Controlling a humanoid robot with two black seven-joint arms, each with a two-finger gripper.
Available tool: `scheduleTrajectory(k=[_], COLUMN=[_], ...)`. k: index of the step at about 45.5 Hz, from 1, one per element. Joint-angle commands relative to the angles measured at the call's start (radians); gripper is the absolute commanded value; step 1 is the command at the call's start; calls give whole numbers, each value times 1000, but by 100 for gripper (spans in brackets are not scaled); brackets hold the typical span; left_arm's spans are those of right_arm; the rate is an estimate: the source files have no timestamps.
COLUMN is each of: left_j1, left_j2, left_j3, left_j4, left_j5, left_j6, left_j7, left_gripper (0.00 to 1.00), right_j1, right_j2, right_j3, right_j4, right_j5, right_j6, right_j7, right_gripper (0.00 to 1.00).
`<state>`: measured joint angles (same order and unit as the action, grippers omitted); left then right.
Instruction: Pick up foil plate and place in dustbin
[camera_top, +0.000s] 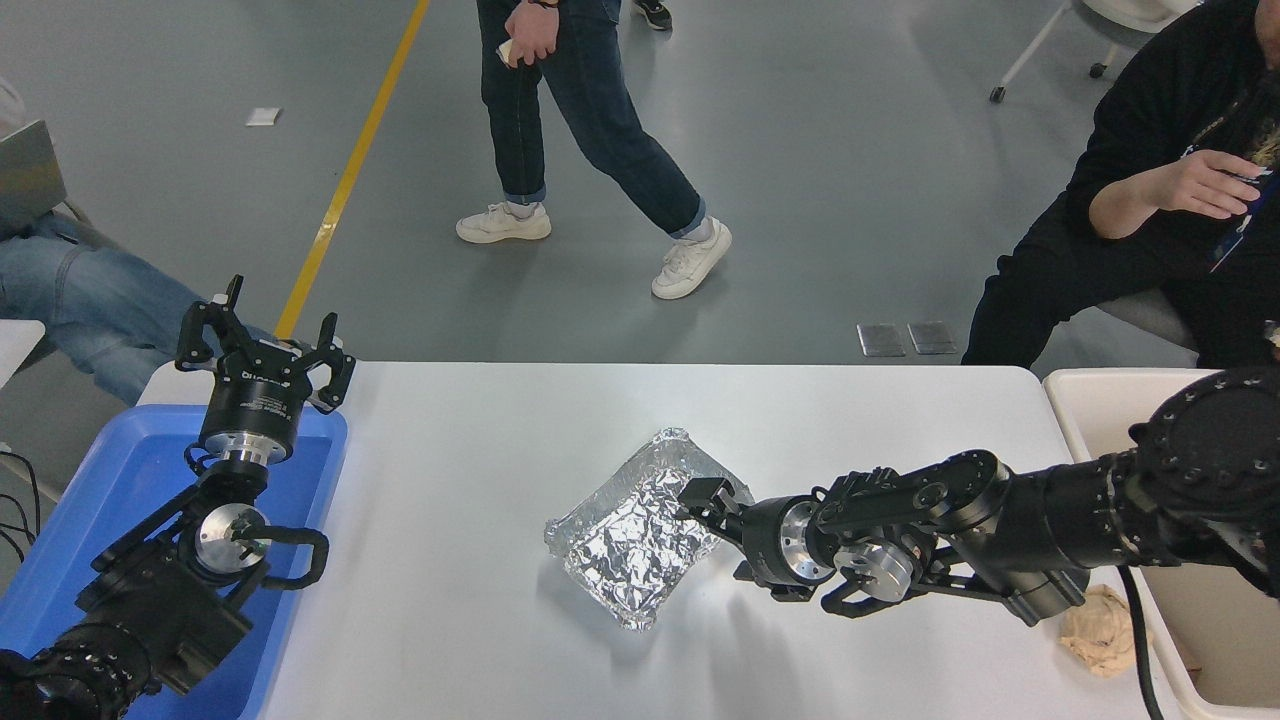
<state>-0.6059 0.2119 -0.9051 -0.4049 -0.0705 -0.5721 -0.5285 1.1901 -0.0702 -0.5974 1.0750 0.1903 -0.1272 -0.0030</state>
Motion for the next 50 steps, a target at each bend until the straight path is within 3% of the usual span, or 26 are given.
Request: scheduleTrajectory(k=[1, 5, 12, 14, 17, 22, 26, 50], left_j1=[0, 0, 0, 0, 0, 0, 0, 0], left_j2=[0, 0, 0, 0, 0, 0, 0, 0], left_j3=[0, 0, 0, 0, 0, 0, 0, 0], left_j4=[0, 0, 0, 0, 0, 0, 0, 0], left_j5=[0, 0, 0, 0, 0, 0, 0, 0], left_j6=[0, 0, 0, 0, 0, 0, 0, 0], left_j7=[-1, 1, 1, 1, 1, -1, 1, 1], left_gripper=[99, 99, 99, 99, 99, 99, 99, 99], right_j1=[-58, -79, -90, -90, -89, -89, -87, 20], right_j2=[44, 59, 69, 69, 69, 70, 69, 24], right_j3=[2, 1, -7, -9, -13, -16, -18, -165], right_j4=[-92, -115, -122, -122, -121, -119, -118, -81], right_j5=[0, -3, -29, -38, -58, -90, -98, -107], right_j6=[-8, -20, -55, -60, -60, -58, -58, -32], right_j7=[1, 3, 6, 6, 6, 6, 6, 11], right_gripper=[97, 92, 70, 57, 30, 4, 0, 0])
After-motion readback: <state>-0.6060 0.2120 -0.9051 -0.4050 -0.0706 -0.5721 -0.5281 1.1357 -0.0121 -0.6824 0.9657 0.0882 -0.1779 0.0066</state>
